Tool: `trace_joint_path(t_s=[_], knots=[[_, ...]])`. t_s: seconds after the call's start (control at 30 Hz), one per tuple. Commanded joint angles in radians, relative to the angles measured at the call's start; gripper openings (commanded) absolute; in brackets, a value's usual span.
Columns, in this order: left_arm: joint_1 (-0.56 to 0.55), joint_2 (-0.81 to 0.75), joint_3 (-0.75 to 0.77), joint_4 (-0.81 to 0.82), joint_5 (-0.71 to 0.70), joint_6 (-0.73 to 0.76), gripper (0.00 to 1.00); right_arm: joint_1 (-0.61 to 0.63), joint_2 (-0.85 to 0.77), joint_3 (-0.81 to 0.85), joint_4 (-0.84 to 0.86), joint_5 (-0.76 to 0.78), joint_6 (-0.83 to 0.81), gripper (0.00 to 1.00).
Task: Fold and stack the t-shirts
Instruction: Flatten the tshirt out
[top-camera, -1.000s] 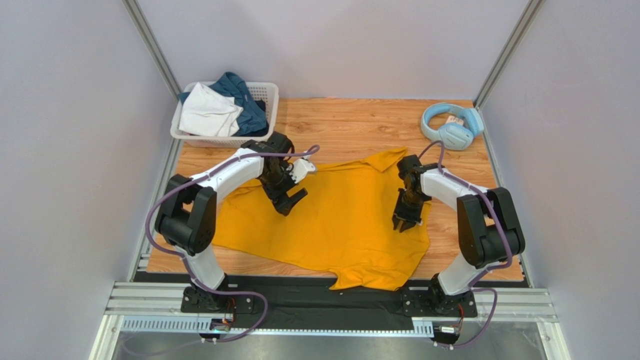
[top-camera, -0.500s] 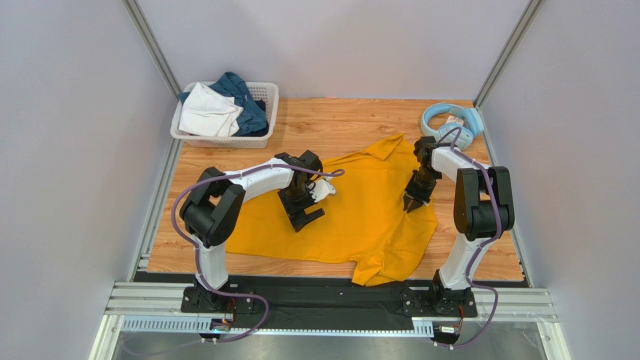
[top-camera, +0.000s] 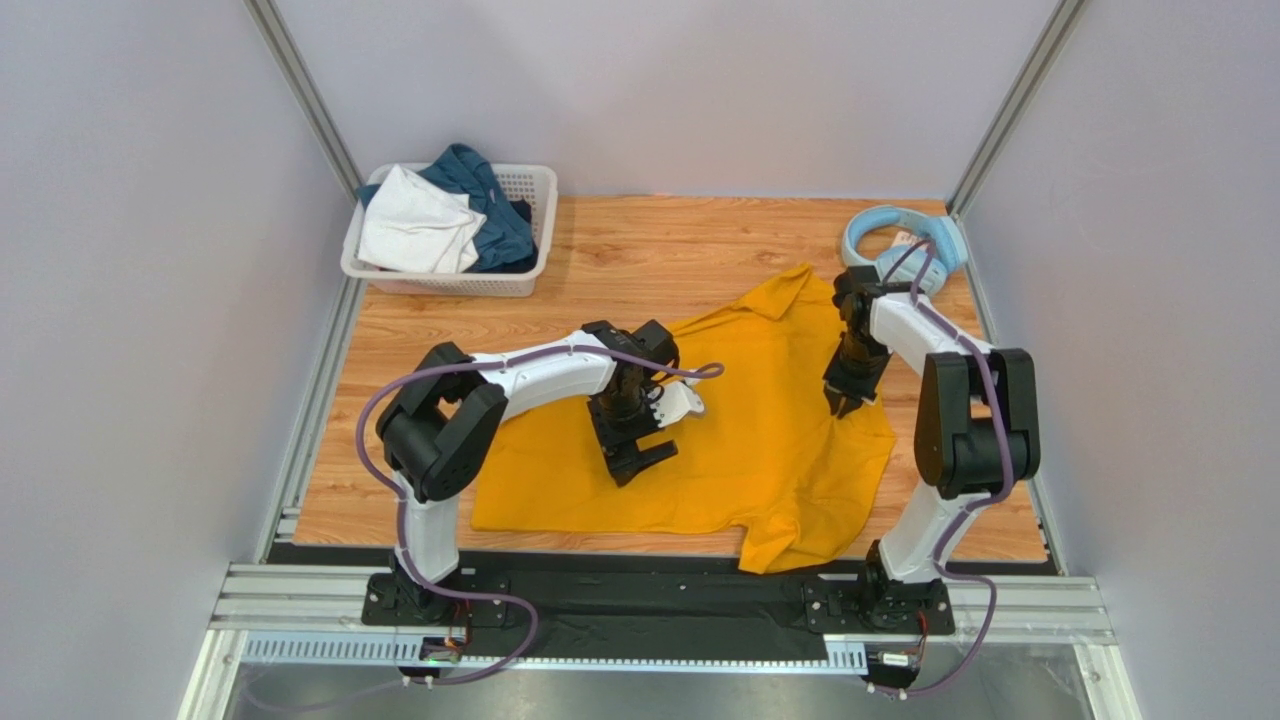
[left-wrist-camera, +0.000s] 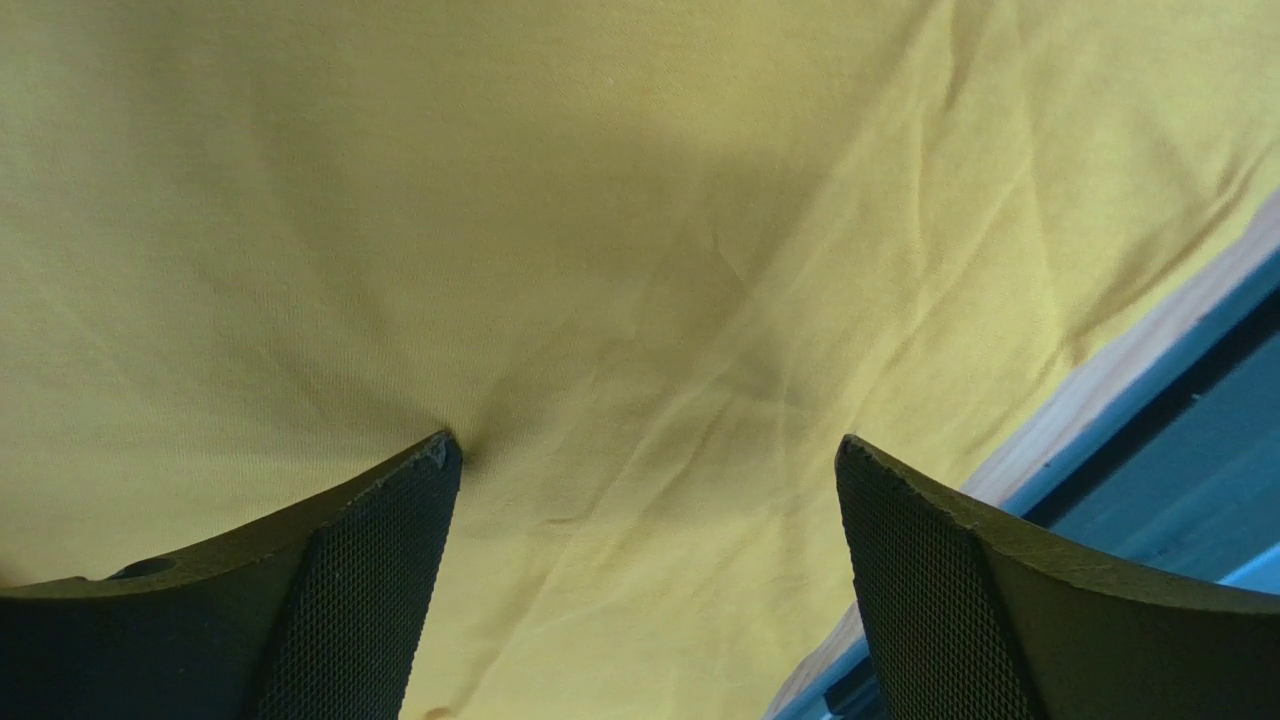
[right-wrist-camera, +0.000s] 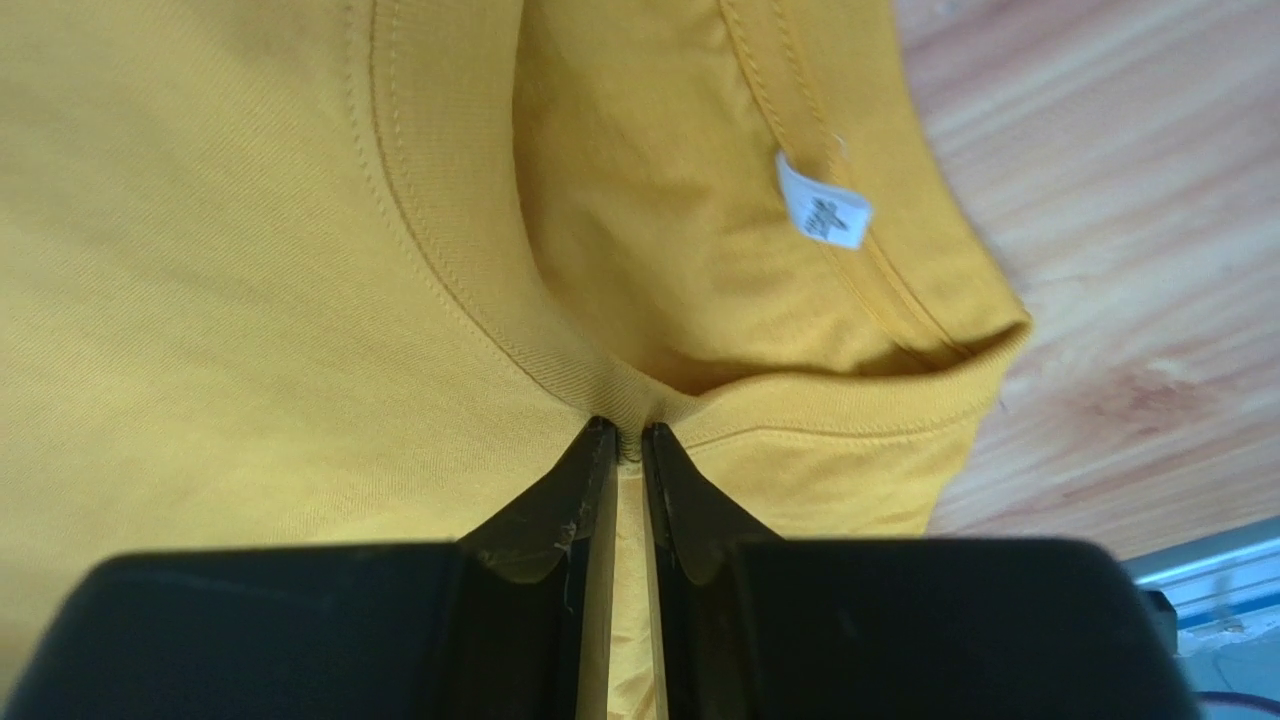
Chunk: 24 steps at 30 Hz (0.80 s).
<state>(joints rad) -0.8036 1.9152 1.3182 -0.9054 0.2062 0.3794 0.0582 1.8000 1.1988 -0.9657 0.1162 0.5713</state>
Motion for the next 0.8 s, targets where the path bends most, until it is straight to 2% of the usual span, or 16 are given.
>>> trace_joint_path(t_s=[0.0,0.17,0.23,0.27,0.3,0.4,0.43,0.47,0.57,0.77], knots=[[-0.003,-0.045,-0.002,-0.064,0.091,0.009,1.0,-0.001,-0.134,-0.01,-0.042,0.088,0.021,0.15],[0.039,-0.107,-0.002,-0.056,-0.017,0.027,1.0,0.008,-0.228,0.04,-0.053,0.008,0.022,0.17],[0.09,-0.139,0.061,-0.07,-0.048,0.033,1.0,0.029,-0.254,0.062,-0.048,-0.022,0.021,0.19],[0.156,-0.136,0.096,-0.081,-0.045,0.035,1.0,0.035,-0.255,0.079,-0.044,-0.032,0.021,0.21],[0.185,-0.128,0.178,-0.098,-0.036,0.035,1.0,0.046,-0.255,0.099,-0.036,-0.047,0.021,0.22],[0.272,-0.065,0.315,-0.127,-0.04,0.035,1.0,0.058,-0.222,0.139,-0.008,-0.078,0.025,0.27],[0.285,-0.042,0.34,-0.133,-0.042,0.033,1.0,0.063,-0.193,0.149,0.002,-0.084,0.027,0.28],[0.29,0.002,0.361,-0.138,-0.044,0.032,1.0,0.072,-0.176,0.159,0.008,-0.087,0.027,0.33],[0.293,0.082,0.401,-0.135,-0.039,0.018,1.0,0.081,-0.107,0.203,0.021,-0.101,0.03,0.38],[0.296,0.156,0.415,-0.136,0.053,-0.019,1.0,0.086,0.011,0.275,0.076,-0.137,0.03,0.37]])
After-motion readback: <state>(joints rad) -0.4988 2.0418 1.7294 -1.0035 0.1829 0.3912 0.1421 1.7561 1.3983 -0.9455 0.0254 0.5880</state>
